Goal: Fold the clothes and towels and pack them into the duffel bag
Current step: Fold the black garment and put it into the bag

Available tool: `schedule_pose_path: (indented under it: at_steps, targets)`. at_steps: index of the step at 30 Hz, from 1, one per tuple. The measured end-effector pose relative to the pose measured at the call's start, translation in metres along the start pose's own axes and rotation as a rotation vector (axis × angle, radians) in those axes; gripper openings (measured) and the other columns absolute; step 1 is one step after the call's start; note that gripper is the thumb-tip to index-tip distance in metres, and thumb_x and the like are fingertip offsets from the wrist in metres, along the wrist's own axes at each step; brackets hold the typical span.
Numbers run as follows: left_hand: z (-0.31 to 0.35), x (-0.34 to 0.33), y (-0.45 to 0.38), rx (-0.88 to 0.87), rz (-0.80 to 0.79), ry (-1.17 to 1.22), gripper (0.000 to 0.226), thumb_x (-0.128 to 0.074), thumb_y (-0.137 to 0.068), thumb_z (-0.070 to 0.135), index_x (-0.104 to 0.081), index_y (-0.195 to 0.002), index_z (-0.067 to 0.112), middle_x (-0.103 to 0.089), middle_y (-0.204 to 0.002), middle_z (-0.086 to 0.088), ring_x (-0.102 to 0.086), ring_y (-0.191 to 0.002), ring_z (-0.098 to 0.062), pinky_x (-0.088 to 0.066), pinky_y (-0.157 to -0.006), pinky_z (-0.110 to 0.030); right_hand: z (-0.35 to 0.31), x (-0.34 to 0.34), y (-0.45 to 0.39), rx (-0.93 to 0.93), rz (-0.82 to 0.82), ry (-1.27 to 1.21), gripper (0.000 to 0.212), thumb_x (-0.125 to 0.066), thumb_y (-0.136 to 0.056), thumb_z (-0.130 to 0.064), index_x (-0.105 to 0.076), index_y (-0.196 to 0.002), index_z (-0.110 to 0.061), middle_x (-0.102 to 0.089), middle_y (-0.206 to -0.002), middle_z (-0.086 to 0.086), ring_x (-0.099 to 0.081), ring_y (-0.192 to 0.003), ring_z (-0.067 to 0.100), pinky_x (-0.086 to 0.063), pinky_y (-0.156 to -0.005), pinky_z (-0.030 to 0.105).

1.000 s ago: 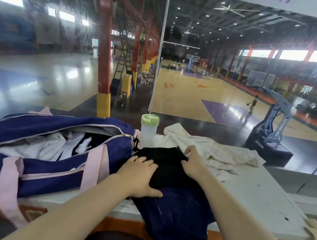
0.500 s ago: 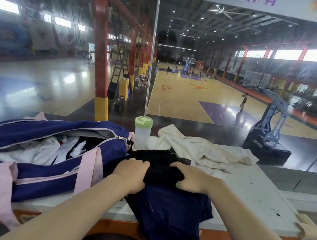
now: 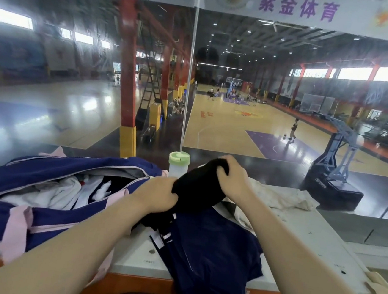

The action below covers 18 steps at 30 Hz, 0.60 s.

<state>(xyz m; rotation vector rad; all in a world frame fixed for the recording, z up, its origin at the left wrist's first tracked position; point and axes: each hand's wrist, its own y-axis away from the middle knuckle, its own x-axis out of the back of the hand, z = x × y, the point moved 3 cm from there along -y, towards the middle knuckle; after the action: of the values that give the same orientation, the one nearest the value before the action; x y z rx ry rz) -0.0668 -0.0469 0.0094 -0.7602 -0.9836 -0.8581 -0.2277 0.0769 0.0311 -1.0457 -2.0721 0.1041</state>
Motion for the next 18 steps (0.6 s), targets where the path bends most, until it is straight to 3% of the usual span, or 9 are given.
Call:
schedule_pose_path:
  at_steps: [4, 8, 10, 12, 15, 18]
  targets:
    - [-0.009, 0.024, 0.013, 0.077, -0.081, 0.403, 0.022, -0.05, -0.08, 0.014, -0.061, -0.098, 0.006, -0.067, -0.085, -0.01, -0.066, -0.082, -0.025, -0.048, -0.075, -0.035, -0.047, 0.0, -0.003, 0.154, 0.084, 0.022, 0.02, -0.038, -0.102, -0.02, -0.051, -0.117, -0.015, -0.056, -0.102, -0.003, -0.058, -0.094, 0.021, -0.043, -0.078, 0.033]
    - [-0.021, 0.04, 0.044, 0.154, -0.181, 0.731, 0.022, -0.052, -0.064, 0.015, -0.057, -0.083, 0.006, -0.057, -0.077, -0.01, -0.057, -0.076, -0.025, -0.041, -0.074, -0.038, -0.089, -0.001, 0.004, 0.386, 0.12, 0.217, 0.023, -0.037, -0.102, -0.024, -0.05, -0.121, -0.023, -0.059, -0.111, -0.003, -0.056, -0.088, 0.017, -0.042, -0.074, 0.033]
    - [-0.032, 0.043, 0.061, 0.177, -0.227, 0.873, 0.04, -0.051, -0.061, 0.009, -0.062, -0.099, 0.005, -0.062, -0.087, -0.012, -0.061, -0.084, -0.026, -0.044, -0.078, -0.036, -0.108, -0.005, 0.008, 0.464, 0.06, 0.279, 0.022, -0.038, -0.102, -0.025, -0.05, -0.12, -0.027, -0.06, -0.11, -0.004, -0.053, -0.083, 0.014, -0.038, -0.07, 0.03]
    - [-0.04, 0.045, 0.077, 0.15, -0.297, 1.009, 0.055, -0.051, -0.061, 0.004, -0.063, -0.113, 0.015, -0.069, -0.1, -0.009, -0.066, -0.092, -0.023, -0.049, -0.081, -0.031, -0.124, -0.014, 0.012, 0.531, -0.017, 0.277, 0.023, -0.039, -0.101, -0.025, -0.051, -0.12, -0.031, -0.06, -0.112, -0.007, -0.057, -0.091, 0.014, -0.042, -0.072, 0.031]
    - [-0.047, 0.052, 0.096, 0.109, -0.37, 1.194, 0.055, -0.065, -0.069, 0.017, -0.057, -0.123, 0.024, -0.073, -0.111, 0.0, -0.069, -0.101, -0.016, -0.051, -0.08, -0.027, -0.145, -0.033, 0.017, 0.605, -0.114, 0.268, 0.025, -0.04, -0.1, -0.025, -0.052, -0.122, -0.031, -0.061, -0.116, -0.008, -0.059, -0.1, 0.014, -0.05, -0.081, 0.034]
    - [-0.054, 0.054, 0.1, 0.109, -0.256, 1.239, 0.056, -0.078, -0.075, 0.029, -0.055, -0.126, 0.024, -0.072, -0.113, 0.001, -0.067, -0.106, -0.016, -0.052, -0.085, -0.028, -0.166, -0.056, 0.021, 0.679, -0.208, 0.291, 0.027, -0.041, -0.099, -0.026, -0.052, -0.122, -0.032, -0.061, -0.117, -0.009, -0.058, -0.103, 0.012, -0.051, -0.084, 0.035]
